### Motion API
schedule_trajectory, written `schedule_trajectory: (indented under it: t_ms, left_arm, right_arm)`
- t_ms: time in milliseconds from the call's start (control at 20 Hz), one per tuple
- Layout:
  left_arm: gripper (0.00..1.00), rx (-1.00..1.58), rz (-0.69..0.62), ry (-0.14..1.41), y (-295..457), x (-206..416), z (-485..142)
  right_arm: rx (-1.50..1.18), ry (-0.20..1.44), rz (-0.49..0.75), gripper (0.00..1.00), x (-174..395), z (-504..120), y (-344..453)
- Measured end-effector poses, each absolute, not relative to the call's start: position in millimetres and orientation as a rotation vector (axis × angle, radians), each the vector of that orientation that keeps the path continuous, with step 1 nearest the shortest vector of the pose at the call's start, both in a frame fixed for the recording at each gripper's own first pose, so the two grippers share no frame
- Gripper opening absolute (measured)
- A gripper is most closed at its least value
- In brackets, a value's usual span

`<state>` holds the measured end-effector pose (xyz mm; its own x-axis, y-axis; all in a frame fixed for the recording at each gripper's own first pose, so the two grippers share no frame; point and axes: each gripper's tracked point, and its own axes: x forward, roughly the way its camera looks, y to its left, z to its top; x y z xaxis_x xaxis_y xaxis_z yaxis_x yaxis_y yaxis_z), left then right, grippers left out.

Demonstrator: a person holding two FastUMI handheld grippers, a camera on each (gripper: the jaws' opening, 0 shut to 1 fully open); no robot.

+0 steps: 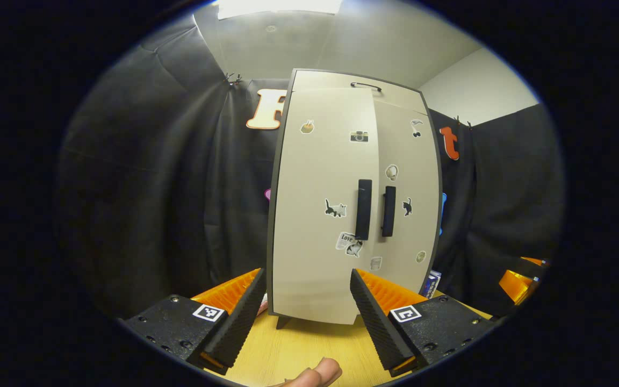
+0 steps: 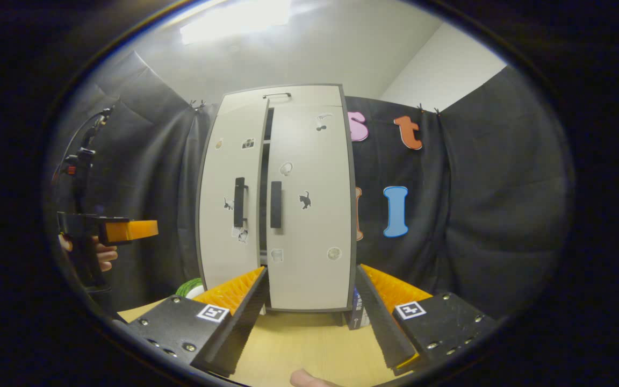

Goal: Grab one shoe with the right hand and put it into the shoe cabinet, grab the other shoe with the left hand and put it into the shoe cabinet; then close the right door with the right hand and the left door with the left hand.

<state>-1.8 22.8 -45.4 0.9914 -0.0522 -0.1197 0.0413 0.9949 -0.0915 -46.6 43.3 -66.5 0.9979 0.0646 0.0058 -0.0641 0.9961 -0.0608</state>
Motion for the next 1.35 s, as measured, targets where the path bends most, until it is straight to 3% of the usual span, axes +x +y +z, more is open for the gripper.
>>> schedule_trajectory:
  t_ms: [100,150,1250,1350]
  left_arm:
    - [0.93,-0.085,-0.042,0.115,19.0,-12.5,-52.0]
    - [0.96,-0.093,-0.038,0.13,16.0,-19.4,-61.8]
    - [0.94,-0.071,-0.093,0.213,-13.2,-38.0,-86.7]
    - [0.97,-0.081,-0.103,0.212,-16.2,-39.9,-86.0]
  right_arm:
    - [-0.052,-0.002,0.074,0.96,-44.9,-70.4,47.1]
    - [-0.045,-0.001,0.076,0.96,-43.0,-72.7,47.7]
    - [0.001,0.016,0.072,0.96,-46.0,-84.6,29.5]
    - [0.007,0.014,0.074,0.96,-46.7,-85.1,27.2]
